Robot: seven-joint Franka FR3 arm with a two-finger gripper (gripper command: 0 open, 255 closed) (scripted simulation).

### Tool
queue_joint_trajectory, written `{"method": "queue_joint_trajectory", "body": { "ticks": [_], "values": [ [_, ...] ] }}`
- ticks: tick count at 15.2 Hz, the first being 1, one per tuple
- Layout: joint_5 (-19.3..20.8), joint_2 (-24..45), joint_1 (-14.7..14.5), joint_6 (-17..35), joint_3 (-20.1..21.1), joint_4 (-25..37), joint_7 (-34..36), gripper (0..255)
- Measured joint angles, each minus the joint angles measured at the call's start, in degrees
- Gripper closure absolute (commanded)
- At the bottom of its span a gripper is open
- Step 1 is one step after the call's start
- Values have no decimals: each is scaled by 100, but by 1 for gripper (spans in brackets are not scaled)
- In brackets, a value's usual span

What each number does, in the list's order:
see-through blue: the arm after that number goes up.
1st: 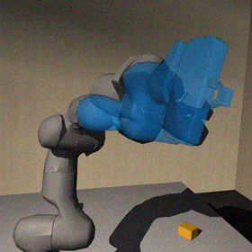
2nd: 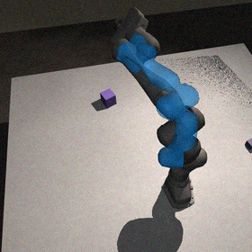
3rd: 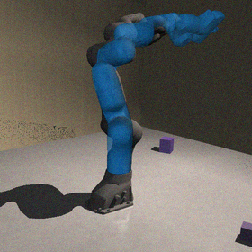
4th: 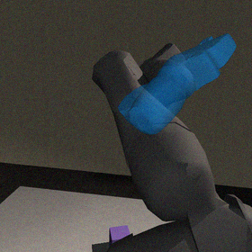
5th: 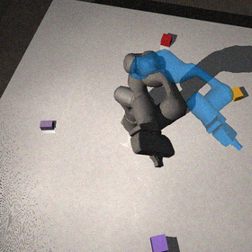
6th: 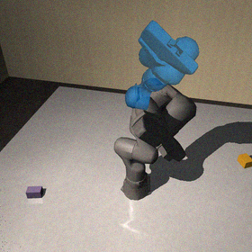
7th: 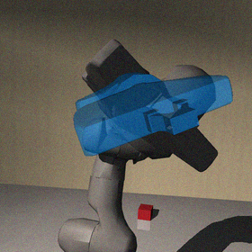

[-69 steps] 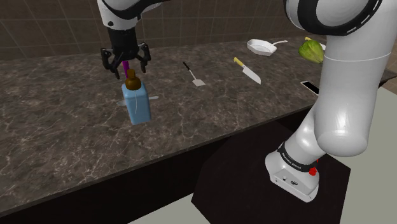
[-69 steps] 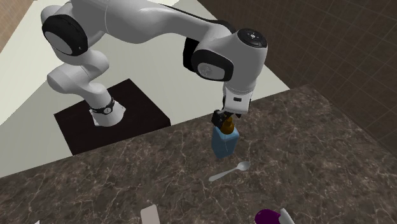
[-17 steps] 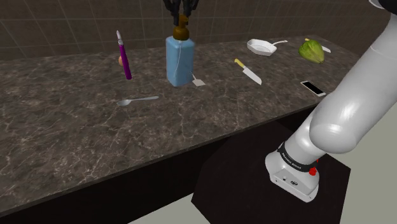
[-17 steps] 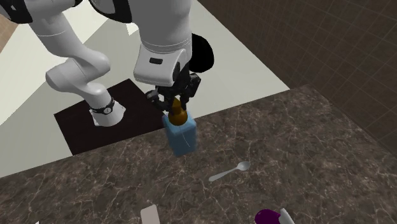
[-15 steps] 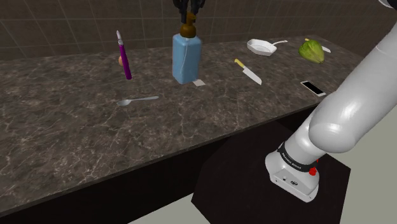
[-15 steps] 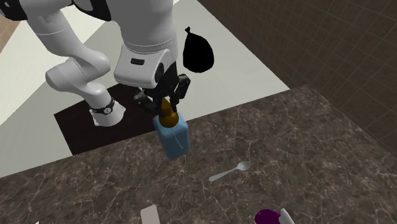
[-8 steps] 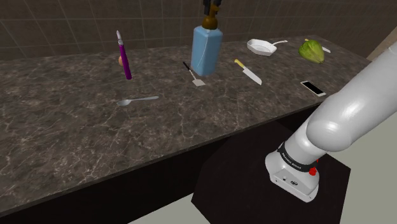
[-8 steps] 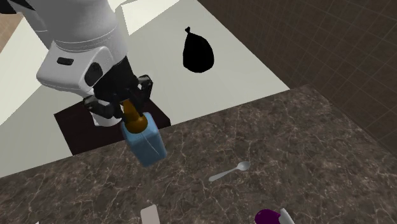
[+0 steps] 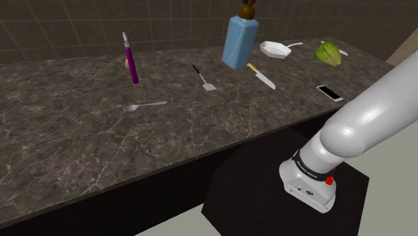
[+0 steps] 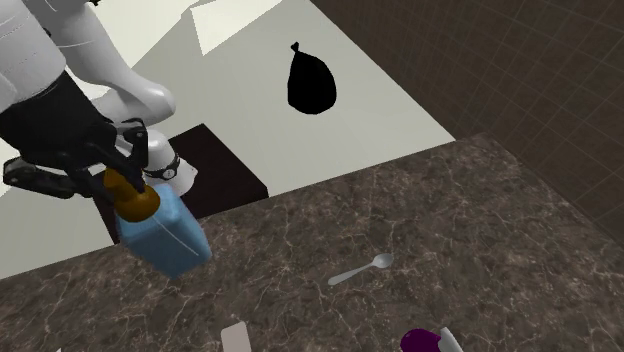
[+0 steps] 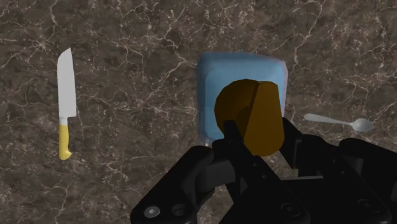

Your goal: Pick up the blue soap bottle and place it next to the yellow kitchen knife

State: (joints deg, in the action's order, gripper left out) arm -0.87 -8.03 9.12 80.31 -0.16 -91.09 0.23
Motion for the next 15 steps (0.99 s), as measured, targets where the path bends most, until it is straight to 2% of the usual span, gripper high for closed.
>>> {"method": "queue_joint_trajectory", "body": {
  "ticks": [8,15],
  "values": [
    [127,150,468,-471,-637,610,-1120,255],
    [149,595,914,-955,-1189,1537,-2134,255]
  ]
}}
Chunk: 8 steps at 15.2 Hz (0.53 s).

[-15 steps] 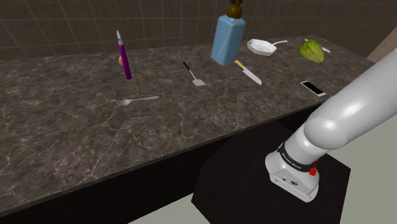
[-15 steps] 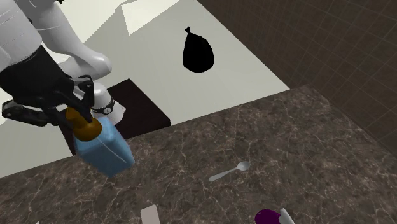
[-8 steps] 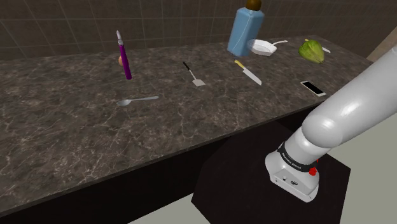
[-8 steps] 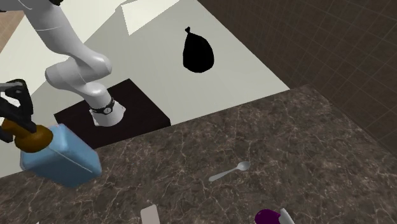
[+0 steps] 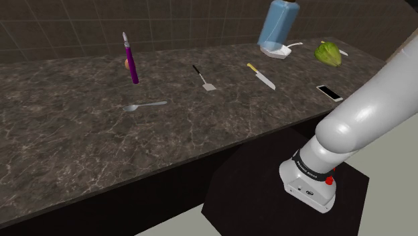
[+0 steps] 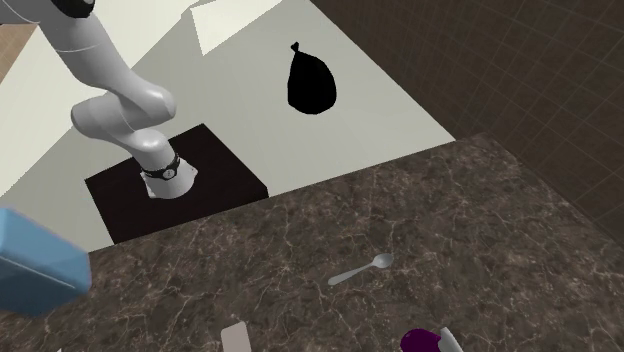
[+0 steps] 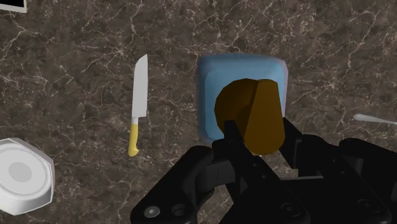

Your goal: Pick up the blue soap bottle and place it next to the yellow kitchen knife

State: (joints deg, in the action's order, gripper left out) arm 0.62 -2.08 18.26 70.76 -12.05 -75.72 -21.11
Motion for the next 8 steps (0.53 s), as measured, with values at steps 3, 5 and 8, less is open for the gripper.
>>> {"method": "queue_joint_trajectory", "body": {
  "ticks": [3,5,8],
  "values": [
    [-60,356,252,-270,-266,625,-498,255],
    [-170,753,449,-540,-432,1275,-812,255],
    [-338,1239,802,-875,-651,2072,-1285,255]
  ]
}}
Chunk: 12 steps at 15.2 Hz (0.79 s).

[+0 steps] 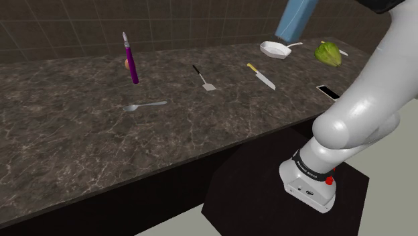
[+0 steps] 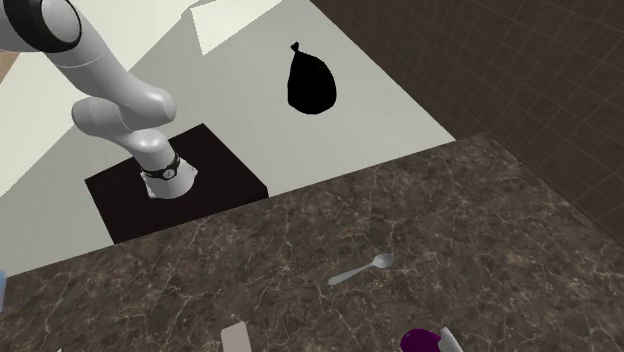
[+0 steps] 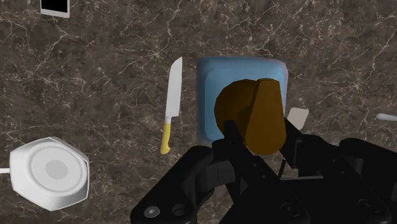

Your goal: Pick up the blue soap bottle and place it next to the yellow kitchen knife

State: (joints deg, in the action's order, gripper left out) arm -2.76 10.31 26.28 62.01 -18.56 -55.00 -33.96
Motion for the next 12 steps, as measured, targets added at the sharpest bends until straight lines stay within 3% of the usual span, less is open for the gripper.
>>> {"method": "queue_joint_trajectory", "body": {
  "ticks": [12],
  "values": [
    [272,-767,-167,1187,71,-1921,81,255]
  ]
}}
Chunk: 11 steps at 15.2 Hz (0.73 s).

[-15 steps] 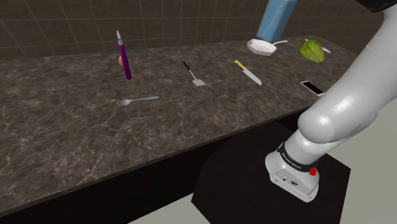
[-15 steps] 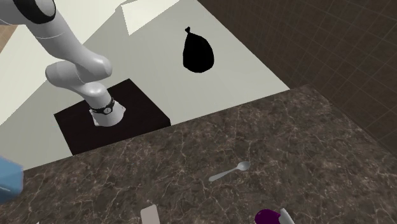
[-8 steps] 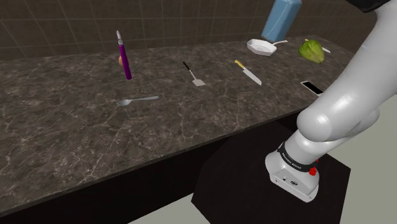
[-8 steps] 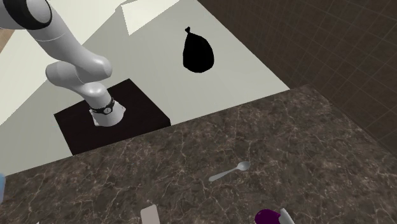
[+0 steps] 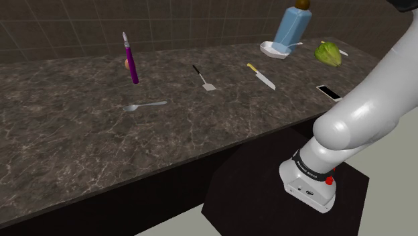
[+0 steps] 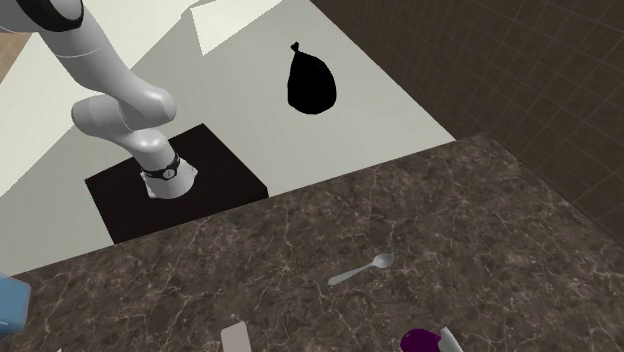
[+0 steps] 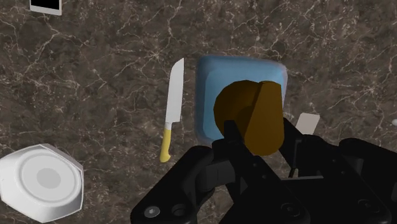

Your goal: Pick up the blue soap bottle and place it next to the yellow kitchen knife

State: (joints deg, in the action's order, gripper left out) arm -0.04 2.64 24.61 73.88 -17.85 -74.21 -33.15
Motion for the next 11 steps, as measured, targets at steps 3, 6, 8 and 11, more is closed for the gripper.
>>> {"method": "queue_joint_trajectory", "body": {
  "ticks": [3,6,8,11],
  "values": [
    [47,-159,-27,273,21,-426,38,255],
    [88,-299,-50,563,42,-849,77,255],
    [116,-396,-60,743,53,-1123,98,255],
    [137,-466,-58,1013,52,-1460,99,255]
  ]
}}
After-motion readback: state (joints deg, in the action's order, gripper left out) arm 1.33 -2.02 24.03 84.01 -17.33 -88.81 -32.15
